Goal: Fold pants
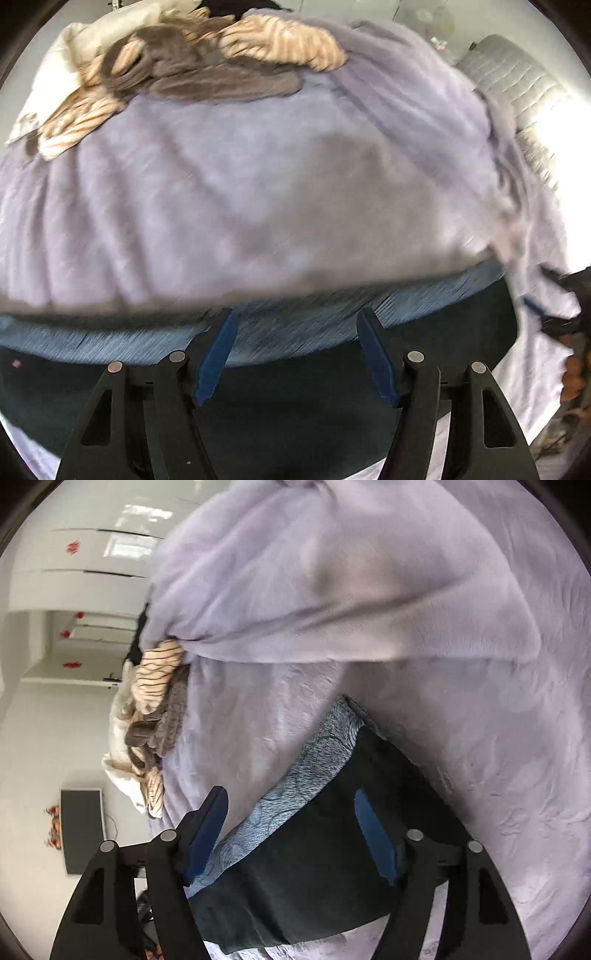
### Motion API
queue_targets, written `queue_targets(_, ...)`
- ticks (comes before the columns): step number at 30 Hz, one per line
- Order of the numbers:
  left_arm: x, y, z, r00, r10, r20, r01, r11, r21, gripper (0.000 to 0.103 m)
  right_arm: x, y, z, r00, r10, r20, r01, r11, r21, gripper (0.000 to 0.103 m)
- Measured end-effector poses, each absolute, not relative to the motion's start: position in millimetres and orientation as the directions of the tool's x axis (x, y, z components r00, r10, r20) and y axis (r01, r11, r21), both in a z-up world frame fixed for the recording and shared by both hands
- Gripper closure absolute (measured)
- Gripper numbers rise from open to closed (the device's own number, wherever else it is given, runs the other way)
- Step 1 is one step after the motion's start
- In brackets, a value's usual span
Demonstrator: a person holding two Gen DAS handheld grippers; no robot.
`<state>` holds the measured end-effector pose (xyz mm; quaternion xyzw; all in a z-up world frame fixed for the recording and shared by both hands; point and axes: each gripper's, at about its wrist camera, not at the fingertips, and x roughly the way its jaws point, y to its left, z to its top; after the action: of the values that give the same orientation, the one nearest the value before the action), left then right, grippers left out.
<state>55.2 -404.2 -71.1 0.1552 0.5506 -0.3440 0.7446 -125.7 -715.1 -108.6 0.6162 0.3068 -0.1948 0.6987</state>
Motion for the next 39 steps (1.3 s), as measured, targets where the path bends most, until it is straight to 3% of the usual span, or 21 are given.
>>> queue_targets(4, 44.1, -365.2, -91.5, 0.161, -0.254, -0.954, 0.651, 0.754, -0.091, 0.035, -168.1, -686.5, -91.1, 0.673, 0.007, -0.74, 0.722, 0.213, 0.658, 0.031)
queue_targets(7, 41.8, -347.4, -109.8, 0.141, -0.207, -0.968, 0.611, 0.788, -0.079, 0.035, -198.0, -670.0, -118.3, 0.618, 0.041, -0.785, 0.772, 0.159, 0.615, 0.044)
queue_targets(8, 42.0, -344.3, -114.6, 0.135, -0.194, -0.972, 0.599, 0.797, -0.076, 0.035, -200.7, -668.1, -135.5, 0.614, 0.08, -0.785, 0.777, 0.116, 0.619, 0.06)
queue_targets(9, 43.0, -342.8, -117.2, 0.135, -0.188, -0.973, 0.589, 0.805, -0.074, 0.035, -200.4, -669.7, -143.6, 0.621, 0.099, -0.778, 0.772, 0.092, 0.629, 0.092)
queue_targets(10, 43.9, -342.4, -117.7, 0.145, -0.188, -0.971, 0.583, 0.809, -0.069, 0.035, -195.8, -672.5, -151.1, 0.637, 0.115, -0.762, 0.758, 0.082, 0.647, 0.096)
queue_targets(13, 48.5, -344.8, -124.6, 0.204, -0.157, -0.966, 0.578, 0.816, -0.011, 0.031, -184.9, -678.5, -139.6, 0.674, 0.075, -0.735, 0.722, 0.146, 0.676, 0.096)
queue_targets(17, 61.6, -345.9, -141.2, 0.194, -0.112, -0.975, 0.565, 0.825, 0.018, 0.029, -180.8, -683.0, -161.9, 0.544, 0.124, -0.83, 0.813, 0.168, 0.558, 0.095)
queue_targets(18, 62.5, -346.1, -136.6, 0.196, -0.107, -0.975, 0.572, 0.82, 0.024, 0.029, -181.9, -683.2, -163.4, 0.541, 0.128, -0.831, 0.816, 0.158, 0.556, 0.09)
queue_targets(20, 63.3, -342.5, -122.2, 0.204, -0.13, -0.97, 0.581, 0.814, 0.013, 0.029, -187.6, -678.4, -145.2, 0.522, 0.067, -0.851, 0.831, 0.187, 0.524, 0.082)
queue_targets(23, 61.3, -341.9, -102.7, 0.212, -0.193, -0.958, 0.61, 0.792, -0.024, 0.029, -177.2, -663.1, -100.7, 0.527, -0.031, -0.85, 0.806, 0.336, 0.487, 0.082)
queue_targets(26, 62.0, -360.5, -106.5, 0.217, -0.193, -0.957, 0.635, 0.773, -0.012, 0.029, -124.0, -645.3, -76.8, 0.603, 0.04, -0.797, 0.672, 0.513, 0.534, 0.082)
queue_targets(31, 81.0, -386.4, -139.4, 0.232, -0.14, -0.962, 0.591, 0.807, 0.025, 0.029, -7.5, -614.7, -115.7, 0.553, 0.199, -0.809, 0.537, 0.658, 0.529, 0.083)
queue_targets(34, 94.7, -395.4, -141.2, 0.268, -0.148, -0.952, 0.576, 0.817, 0.035, 0.024, 24.5, -614.3, -144.3, 0.507, 0.19, -0.841, 0.56, 0.668, 0.489, 0.085)
queue_targets(39, 125.9, -396.3, -136.5, 0.276, -0.133, -0.952, 0.516, 0.856, 0.031, 0.024, 34.1, -638.7, -159.3, 0.527, 0.113, -0.842, 0.647, 0.589, 0.484, 0.086)
